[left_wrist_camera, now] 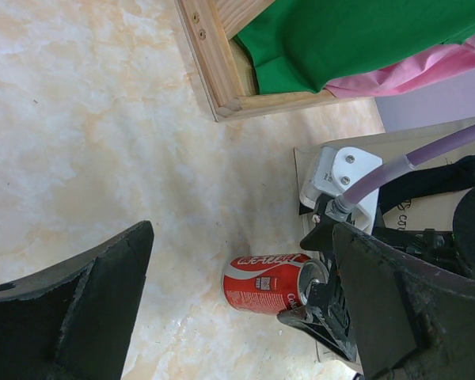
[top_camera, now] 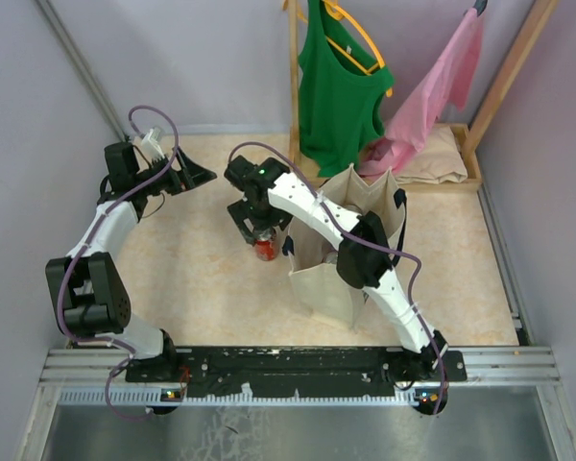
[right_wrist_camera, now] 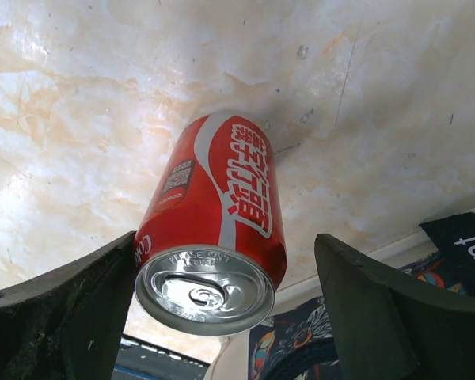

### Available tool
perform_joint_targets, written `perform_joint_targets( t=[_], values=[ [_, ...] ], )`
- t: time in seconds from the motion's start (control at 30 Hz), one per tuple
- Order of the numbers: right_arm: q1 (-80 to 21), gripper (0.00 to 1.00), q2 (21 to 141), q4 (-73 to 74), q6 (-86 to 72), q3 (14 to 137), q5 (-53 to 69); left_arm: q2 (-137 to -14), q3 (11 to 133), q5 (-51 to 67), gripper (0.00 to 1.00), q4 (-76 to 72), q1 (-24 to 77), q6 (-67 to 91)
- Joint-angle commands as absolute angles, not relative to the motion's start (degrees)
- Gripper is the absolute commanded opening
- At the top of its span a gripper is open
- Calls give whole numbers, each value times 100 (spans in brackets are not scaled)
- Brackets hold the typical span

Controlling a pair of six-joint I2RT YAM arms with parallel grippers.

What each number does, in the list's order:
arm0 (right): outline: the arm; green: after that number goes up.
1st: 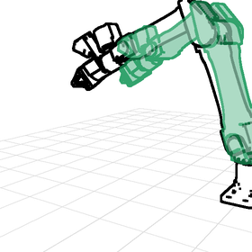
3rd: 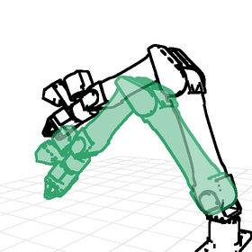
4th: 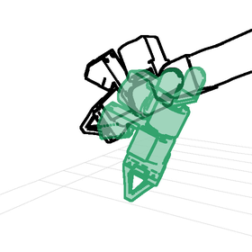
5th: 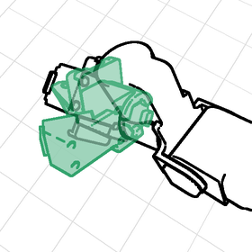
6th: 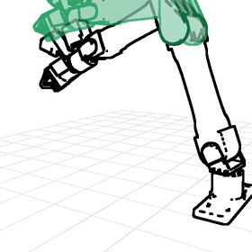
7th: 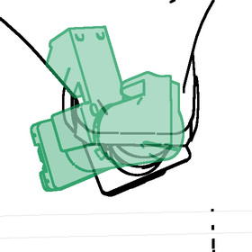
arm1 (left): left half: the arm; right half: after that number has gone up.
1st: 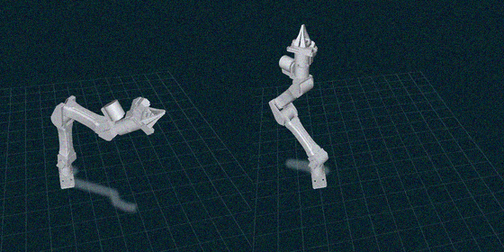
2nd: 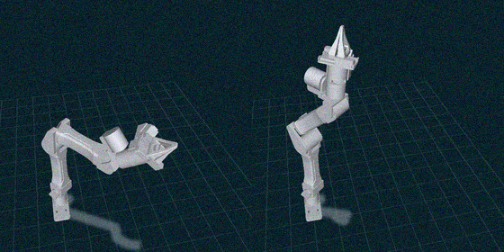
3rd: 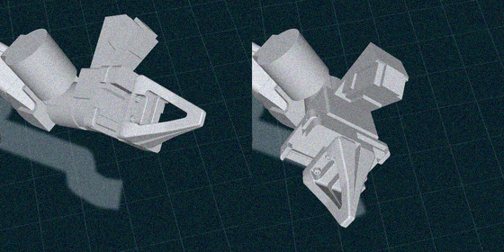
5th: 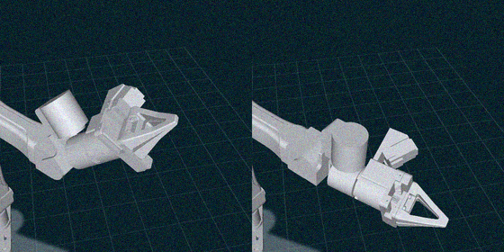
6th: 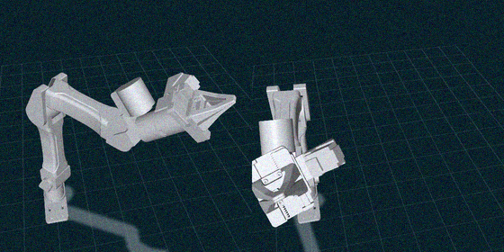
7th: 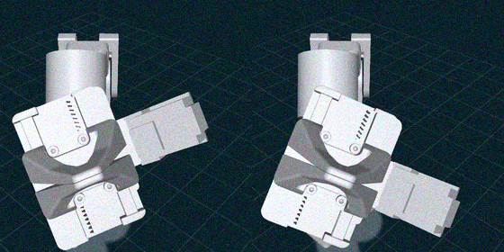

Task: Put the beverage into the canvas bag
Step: Pick up the drink from the center of the board.

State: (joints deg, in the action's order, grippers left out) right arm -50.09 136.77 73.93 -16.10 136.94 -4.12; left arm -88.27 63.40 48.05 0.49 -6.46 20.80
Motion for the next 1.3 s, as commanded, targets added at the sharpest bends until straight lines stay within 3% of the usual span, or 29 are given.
perform_joint_targets(
  t=[0.0, 0.37, 0.63, 0.8, 0.93, 1.27],
  values=[
    [-4966, 88, 13254, 7607, -1613, 13877, -324, -8825, 6460, 4899, 100, 42, -608, 2086],
    [-4953, 81, 13284, 7790, -1604, 13888, -171, -8858, 6460, 4921, 100, 80, -615, 2072],
    [-4914, 42, 13324, 7876, -1650, 13971, -99, -8881, 6478, 4922, 100, 87, -602, 2059],
    [-4906, 2, 13325, 7962, -1653, 14124, -105, -8902, 6468, 4939, 100, 77, -606, 2068],
    [-4903, 0, 13059, 7619, -1649, 14522, -231, -8914, 6460, 4934, 100, 79, -596, 2072],
    [-4509, 0, 11426, 5551, -1820, 13921, -440, -9005, 6527, 4942, 100, 78, -538, 2024]
  ],
)
